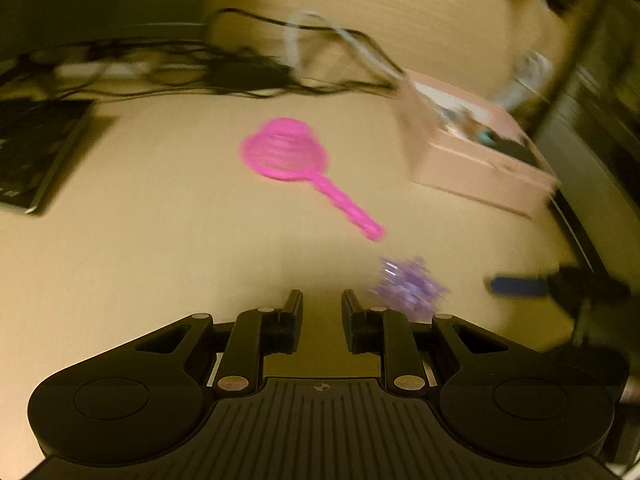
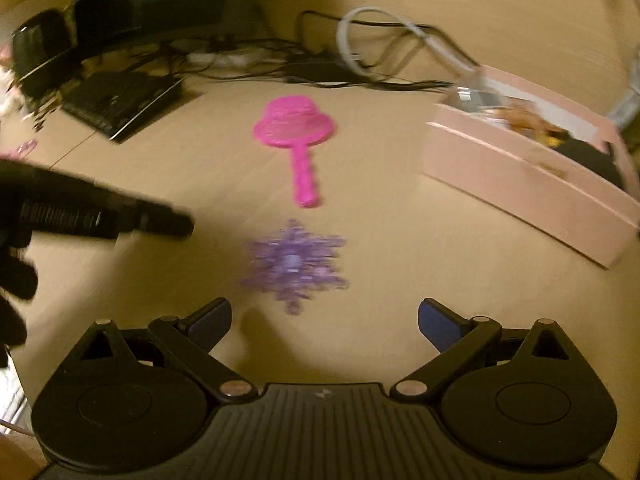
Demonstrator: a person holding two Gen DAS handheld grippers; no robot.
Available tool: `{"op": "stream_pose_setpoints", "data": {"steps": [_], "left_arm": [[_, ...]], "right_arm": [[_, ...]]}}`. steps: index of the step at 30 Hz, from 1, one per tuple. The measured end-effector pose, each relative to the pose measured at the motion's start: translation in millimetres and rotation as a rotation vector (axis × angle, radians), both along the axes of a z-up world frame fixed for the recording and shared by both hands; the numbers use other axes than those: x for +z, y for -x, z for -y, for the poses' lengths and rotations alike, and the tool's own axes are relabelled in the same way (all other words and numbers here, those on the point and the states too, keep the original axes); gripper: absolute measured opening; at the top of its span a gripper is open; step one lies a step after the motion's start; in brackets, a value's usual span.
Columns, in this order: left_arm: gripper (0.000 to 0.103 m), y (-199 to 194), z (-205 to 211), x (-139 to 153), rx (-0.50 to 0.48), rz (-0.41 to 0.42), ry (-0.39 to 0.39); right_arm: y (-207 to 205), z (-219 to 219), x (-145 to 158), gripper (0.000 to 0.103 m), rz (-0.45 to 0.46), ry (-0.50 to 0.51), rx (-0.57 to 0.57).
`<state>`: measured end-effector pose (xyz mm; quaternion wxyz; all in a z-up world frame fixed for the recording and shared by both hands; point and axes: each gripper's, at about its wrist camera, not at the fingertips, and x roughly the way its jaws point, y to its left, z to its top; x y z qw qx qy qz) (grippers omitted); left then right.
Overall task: Organize objects
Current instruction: 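Grasp the purple snowflake with the right gripper while the left grasps the pink strainer handle, then carry the snowflake with the right gripper while the left carries the strainer over the box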
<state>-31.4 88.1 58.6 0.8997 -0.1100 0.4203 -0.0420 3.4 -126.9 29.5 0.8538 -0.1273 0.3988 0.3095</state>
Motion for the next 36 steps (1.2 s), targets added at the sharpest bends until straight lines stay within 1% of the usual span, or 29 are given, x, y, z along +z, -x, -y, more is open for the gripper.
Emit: {"op": "stream_pose_setpoints", "data": {"steps": [1,2,3,4,5,6,7,9,10,11,15,18,20,23,26,27,28,29,30,31,33,36], "left_arm": [[0.023,-2.5,-2.5,1.1,0.015,0.0,-0.004],[0.023,-1.8,-4.6,2.8,0.024,0.003,-0.009],[0.023,-1.5,-5.8,4.3,0.028,0.003,-0.014],[0.023,-0.7,-6.2,5.0,0.033,0.002,-0.018],[0.023,-0.9,-6.2,5.4,0.036,0.0,-0.02],[0.023,-0.9,-6.6,5.2,0.04,-0.004,-0.02],[0.023,-2.4,-6.9,5.1,0.045,-0.009,-0.018],[0.023,-8.1,-8.3,5.0,0.063,-0.013,-0.004],[0.023,-11.5,-8.8,5.5,0.073,-0.011,0.008],[0.023,-17.0,-9.1,6.2,0.085,-0.008,0.021],[0.023,-48.9,-5.5,7.1,0.138,0.004,0.083],[0.023,-77.6,7.1,5.0,0.165,0.008,0.087],[0.023,-97.1,18.0,2.5,0.191,-0.01,0.055],[0.023,-120.5,33.8,-4.8,0.229,-0.045,-0.031],[0.024,-131.2,41.3,-14.5,0.262,-0.065,-0.09],[0.027,-131.0,42.0,-16.7,0.265,-0.058,-0.102],[0.027,-129.8,43.2,-17.7,0.259,-0.045,-0.118],[0.026,-128.4,44.5,-18.0,0.248,-0.035,-0.136],[0.02,-125.4,45.9,-18.2,0.23,-0.022,-0.154],[0.018,-121.8,47.2,-18.4,0.205,-0.008,-0.172],[0.018,-108.8,49.9,-19.8,0.132,0.021,-0.212],[0.017,-78.6,53.2,-20.1,0.018,0.05,-0.318]], "right_arm": [[-0.2,-6.1,-2.1,0.1,0.006,-0.004,0.011],[-1.7,-12.0,-3.9,0.097,0.012,-0.01,0.019],[-3.7,-16.3,-4.7,0.092,0.017,-0.012,0.023],[-6.1,-20.2,-5.5,0.09,0.021,-0.012,0.026],[-8.7,-24.6,-5.4,0.081,0.031,-0.009,0.027],[-9.6,-25.8,-4.1,0.061,0.038,-0.008,0.035],[-10.3,-27.4,-0.9,0.053,0.042,-0.009,0.049],[-9.8,-26.6,5.4,0.053,0.049,-0.014,0.061],[-8.3,-23.9,8.7,0.053,0.071,-0.017,0.05],[-6.5,-19.1,12.2,0.053,0.087,-0.013,0.037],[-3.9,9.2,23.3,0.053,0.079,-0.034,-0.036],[0.4,33.2,30.4,0.053,0.098,-0.023,-0.092],[2.8,46.6,33.5,0.053,0.104,-0.022,-0.127],[7.3,62.2,37.8,0.053,0.101,-0.03,-0.178],[12.6,73.1,39.3,0.053,0.097,-0.039,-0.216],[15.0,75.2,39.1,0.053,0.1,-0.036,-0.223],[16.8,76.8,38.9,0.053,0.105,-0.033,-0.23],[18.9,78.5,38.4,0.053,0.107,-0.03,-0.233],[20.1,79.5,37.7,0.053,0.106,-0.03,-0.235],[22.1,81.0,37.2,0.053,0.104,-0.03,-0.235],[22.5,80.9,35.6,0.053,0.104,-0.027,-0.232],[23.2,75.8,34.6,0.053,0.102,-0.025,-0.222]]}}
